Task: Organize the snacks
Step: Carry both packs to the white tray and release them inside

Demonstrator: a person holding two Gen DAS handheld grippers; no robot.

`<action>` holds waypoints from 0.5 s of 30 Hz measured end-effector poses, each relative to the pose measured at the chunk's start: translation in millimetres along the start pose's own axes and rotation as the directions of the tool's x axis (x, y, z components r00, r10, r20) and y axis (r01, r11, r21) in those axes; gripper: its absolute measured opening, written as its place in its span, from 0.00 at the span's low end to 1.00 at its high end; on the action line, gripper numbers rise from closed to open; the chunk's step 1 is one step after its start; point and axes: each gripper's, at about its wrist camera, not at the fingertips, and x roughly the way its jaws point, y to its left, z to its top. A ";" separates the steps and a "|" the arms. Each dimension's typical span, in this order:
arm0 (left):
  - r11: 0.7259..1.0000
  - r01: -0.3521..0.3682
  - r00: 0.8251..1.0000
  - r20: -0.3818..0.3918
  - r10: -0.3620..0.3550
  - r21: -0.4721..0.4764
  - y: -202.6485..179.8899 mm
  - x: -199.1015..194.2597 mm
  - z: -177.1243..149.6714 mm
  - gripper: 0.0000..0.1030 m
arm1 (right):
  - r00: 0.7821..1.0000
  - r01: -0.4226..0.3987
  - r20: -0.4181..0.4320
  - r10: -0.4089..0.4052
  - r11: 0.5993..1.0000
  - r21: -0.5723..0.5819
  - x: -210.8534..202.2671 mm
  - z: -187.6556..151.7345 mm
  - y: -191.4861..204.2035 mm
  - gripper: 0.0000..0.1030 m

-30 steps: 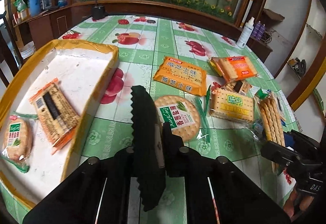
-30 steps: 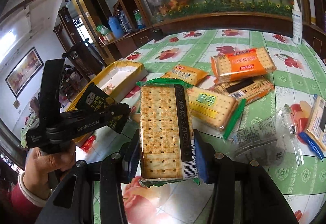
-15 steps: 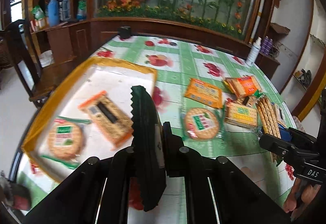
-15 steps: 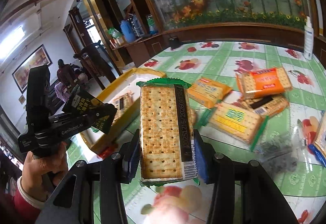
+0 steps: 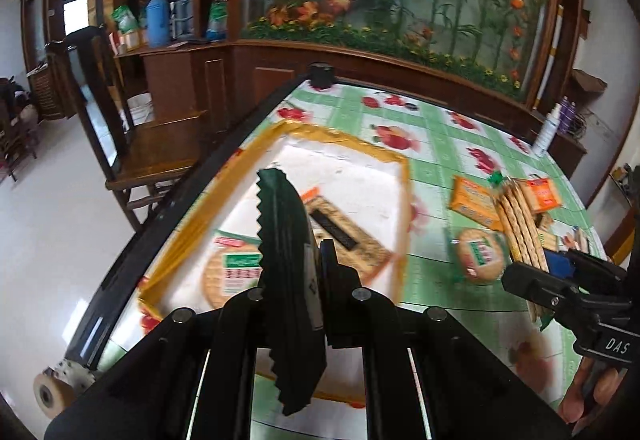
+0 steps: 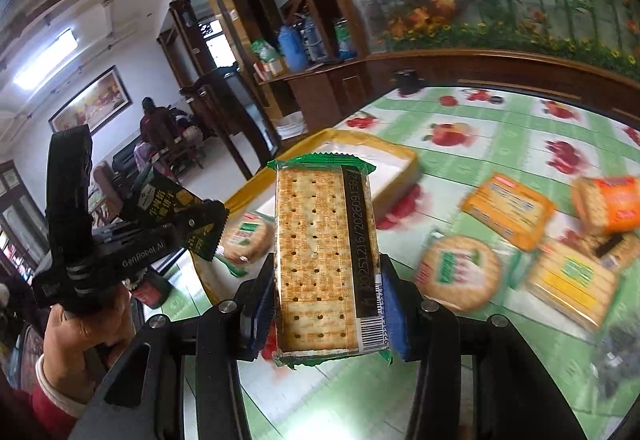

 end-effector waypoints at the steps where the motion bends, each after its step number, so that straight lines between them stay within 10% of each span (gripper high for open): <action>1: 1.000 -0.008 1.000 -0.004 0.008 -0.001 3.2 2.9 0.4 0.08 | 1.000 -0.009 -0.006 0.009 1.000 -0.005 9.1 4.6 4.5 0.46; 15: 0.998 -0.062 0.992 -0.109 0.059 -0.026 37.2 55.7 -0.7 0.08 | 0.991 0.032 -0.125 -0.036 0.999 -0.034 139.6 43.4 23.8 0.46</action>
